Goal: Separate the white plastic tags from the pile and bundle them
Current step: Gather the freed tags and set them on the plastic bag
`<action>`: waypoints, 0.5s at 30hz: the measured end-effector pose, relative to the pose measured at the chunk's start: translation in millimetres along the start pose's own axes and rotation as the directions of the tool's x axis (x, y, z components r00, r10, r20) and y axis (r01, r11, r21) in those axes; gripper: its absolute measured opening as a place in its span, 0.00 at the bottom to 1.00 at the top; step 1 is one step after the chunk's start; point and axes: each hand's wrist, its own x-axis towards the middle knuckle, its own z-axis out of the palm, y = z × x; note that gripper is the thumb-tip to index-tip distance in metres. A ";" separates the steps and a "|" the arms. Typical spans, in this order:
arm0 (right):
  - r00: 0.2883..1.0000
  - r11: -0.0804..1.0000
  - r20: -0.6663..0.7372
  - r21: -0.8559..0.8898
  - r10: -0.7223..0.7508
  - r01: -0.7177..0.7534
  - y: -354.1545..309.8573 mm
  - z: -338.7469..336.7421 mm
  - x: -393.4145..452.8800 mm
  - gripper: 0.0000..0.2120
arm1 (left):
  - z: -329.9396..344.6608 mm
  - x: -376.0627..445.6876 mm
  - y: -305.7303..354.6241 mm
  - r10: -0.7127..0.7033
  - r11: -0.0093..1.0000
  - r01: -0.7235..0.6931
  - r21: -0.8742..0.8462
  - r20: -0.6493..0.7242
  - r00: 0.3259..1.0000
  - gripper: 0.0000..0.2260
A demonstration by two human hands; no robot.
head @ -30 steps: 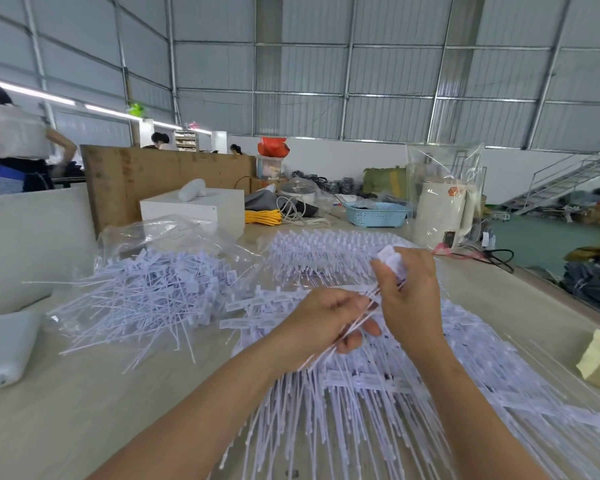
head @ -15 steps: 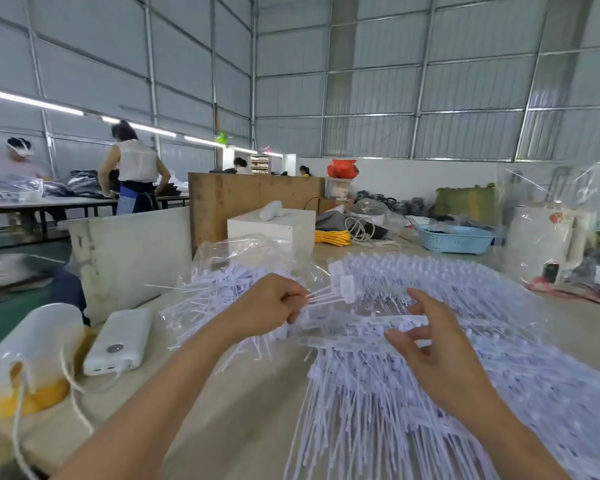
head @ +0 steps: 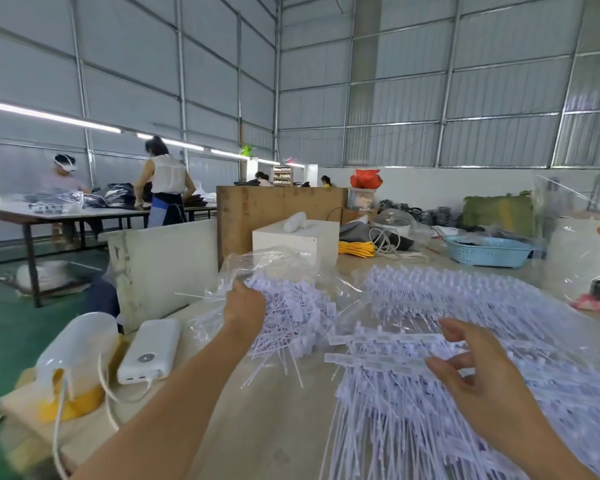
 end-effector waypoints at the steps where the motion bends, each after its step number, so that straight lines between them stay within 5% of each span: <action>1: 1.000 1.000 0.002 -0.014 0.006 -0.006 0.7 -0.1 -0.1 0.23 | -0.7 2.6 5.0 0.009 1.000 -0.009 0.020 0.021 1.000 0.13; 11: 0.996 0.991 0.090 -0.131 0.009 0.003 -2.6 -2.5 -2.3 0.20 | -37.9 -14.1 24.2 -0.037 0.993 0.016 0.116 0.187 0.982 0.15; 15: 0.997 0.988 0.071 -0.155 0.034 -0.023 -1.6 -5.3 -1.3 0.17 | -88.9 -44.7 47.9 0.067 0.990 -0.067 0.123 0.005 0.998 0.05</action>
